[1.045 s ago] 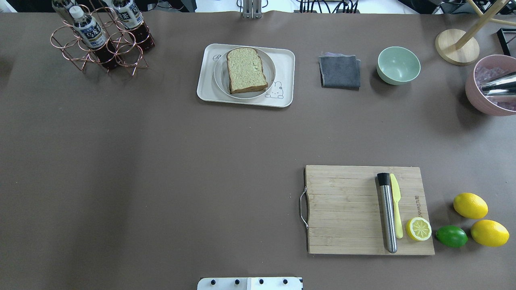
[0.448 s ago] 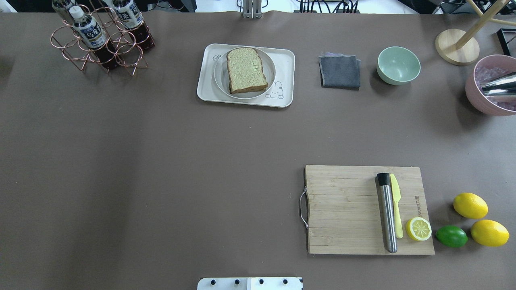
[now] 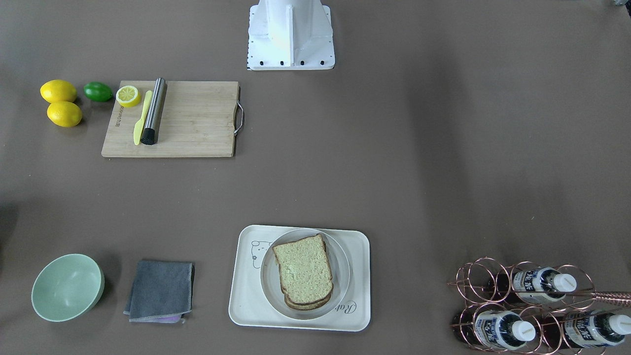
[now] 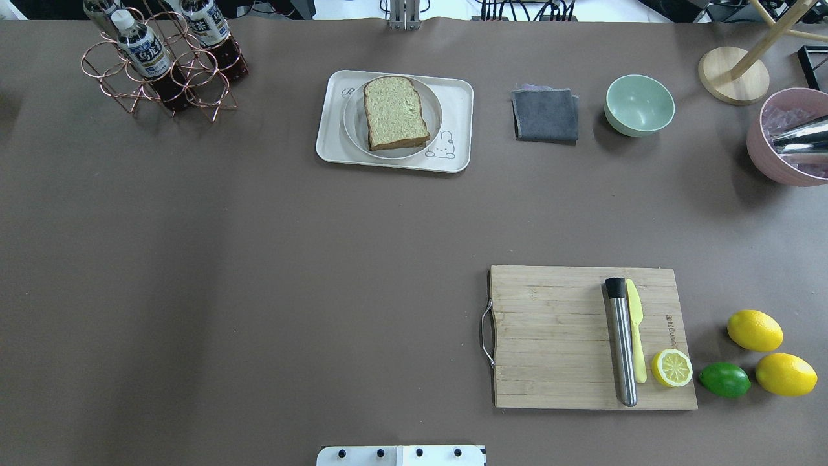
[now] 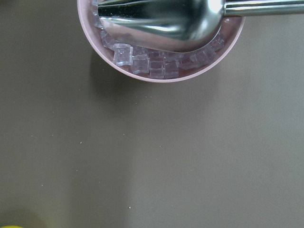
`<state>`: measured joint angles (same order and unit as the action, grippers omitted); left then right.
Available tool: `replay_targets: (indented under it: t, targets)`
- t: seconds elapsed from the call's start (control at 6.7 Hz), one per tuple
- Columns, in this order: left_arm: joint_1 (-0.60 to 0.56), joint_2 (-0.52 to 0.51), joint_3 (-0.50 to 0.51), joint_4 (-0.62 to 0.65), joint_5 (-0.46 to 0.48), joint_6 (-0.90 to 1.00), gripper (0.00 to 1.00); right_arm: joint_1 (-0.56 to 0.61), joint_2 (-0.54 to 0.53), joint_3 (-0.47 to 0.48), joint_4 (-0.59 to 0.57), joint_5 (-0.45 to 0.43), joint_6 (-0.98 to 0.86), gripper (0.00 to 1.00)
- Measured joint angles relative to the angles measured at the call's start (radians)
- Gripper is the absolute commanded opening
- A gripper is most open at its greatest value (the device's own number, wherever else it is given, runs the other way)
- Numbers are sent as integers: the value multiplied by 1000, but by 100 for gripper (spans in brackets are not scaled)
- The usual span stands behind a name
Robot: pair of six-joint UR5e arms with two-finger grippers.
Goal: Make sandwich and place on tray
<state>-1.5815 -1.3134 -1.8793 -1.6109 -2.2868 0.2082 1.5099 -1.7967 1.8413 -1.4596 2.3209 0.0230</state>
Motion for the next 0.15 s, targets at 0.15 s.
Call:
replay_targets:
  t: [0.15]
  targets:
    - [3,0,-8,3,1,-2,97,0,-1,3,-1,0,0,100]
